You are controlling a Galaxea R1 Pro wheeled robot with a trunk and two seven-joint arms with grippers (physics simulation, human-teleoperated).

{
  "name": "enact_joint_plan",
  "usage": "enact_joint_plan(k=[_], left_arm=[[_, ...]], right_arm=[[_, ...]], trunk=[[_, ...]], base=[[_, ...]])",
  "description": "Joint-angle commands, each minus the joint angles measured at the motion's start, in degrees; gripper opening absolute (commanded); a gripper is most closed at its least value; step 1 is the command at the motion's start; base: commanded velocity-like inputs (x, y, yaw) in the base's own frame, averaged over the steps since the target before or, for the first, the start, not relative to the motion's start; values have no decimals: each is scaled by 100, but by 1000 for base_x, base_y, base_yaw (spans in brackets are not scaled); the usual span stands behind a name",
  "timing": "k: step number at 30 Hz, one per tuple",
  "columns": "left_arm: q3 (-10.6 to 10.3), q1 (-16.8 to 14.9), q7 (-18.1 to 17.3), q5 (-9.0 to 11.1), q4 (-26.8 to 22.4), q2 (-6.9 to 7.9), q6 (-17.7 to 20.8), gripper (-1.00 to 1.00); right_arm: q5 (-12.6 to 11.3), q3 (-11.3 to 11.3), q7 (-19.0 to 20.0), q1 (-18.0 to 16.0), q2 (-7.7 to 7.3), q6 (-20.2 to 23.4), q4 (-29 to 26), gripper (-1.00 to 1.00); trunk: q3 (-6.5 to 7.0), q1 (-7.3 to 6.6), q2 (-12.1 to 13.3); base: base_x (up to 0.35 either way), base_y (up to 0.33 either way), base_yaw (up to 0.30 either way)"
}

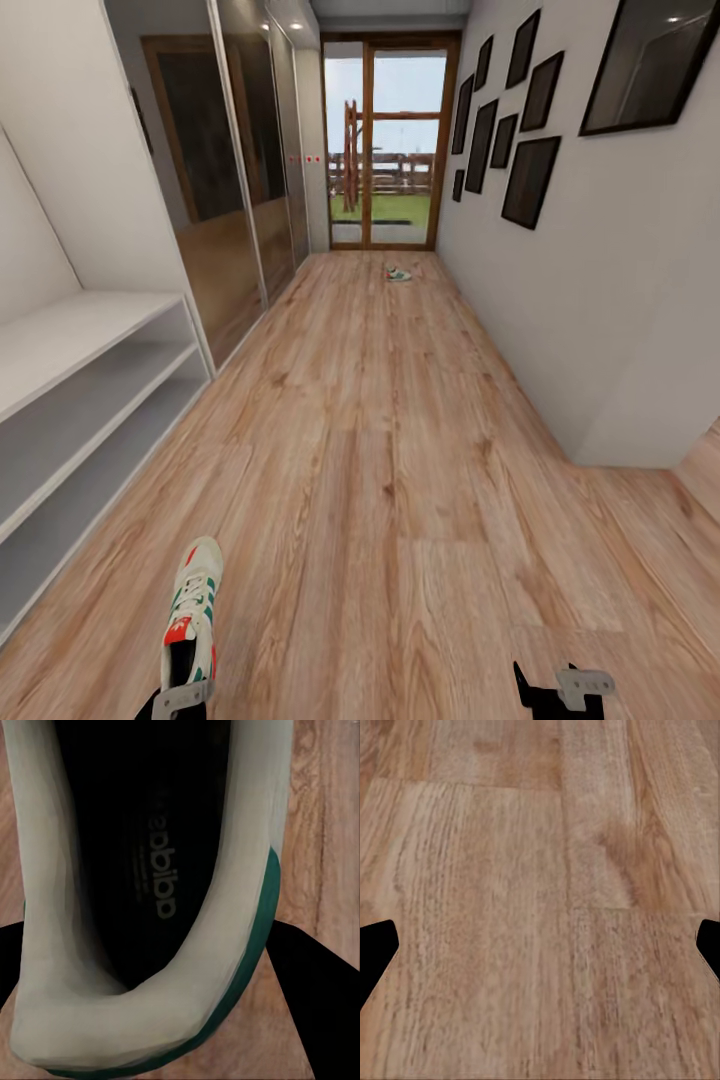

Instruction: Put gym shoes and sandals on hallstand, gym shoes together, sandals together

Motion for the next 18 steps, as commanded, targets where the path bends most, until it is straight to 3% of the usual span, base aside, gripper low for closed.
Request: enact_joint_plan(k=[1,18], left_arm=[[20,-4,-7,-16,6,-4,-19,-100],[20,-4,-7,-28,79,-10,-19,-100]], right_arm=[[19,-49,46,-7,3,-21,2,100],[19,-49,46,-6,10,-21,2,100]], trunk=[[-3,2,-2],[-2,2,-2]], base=[[335,0,0],[335,0,0]])
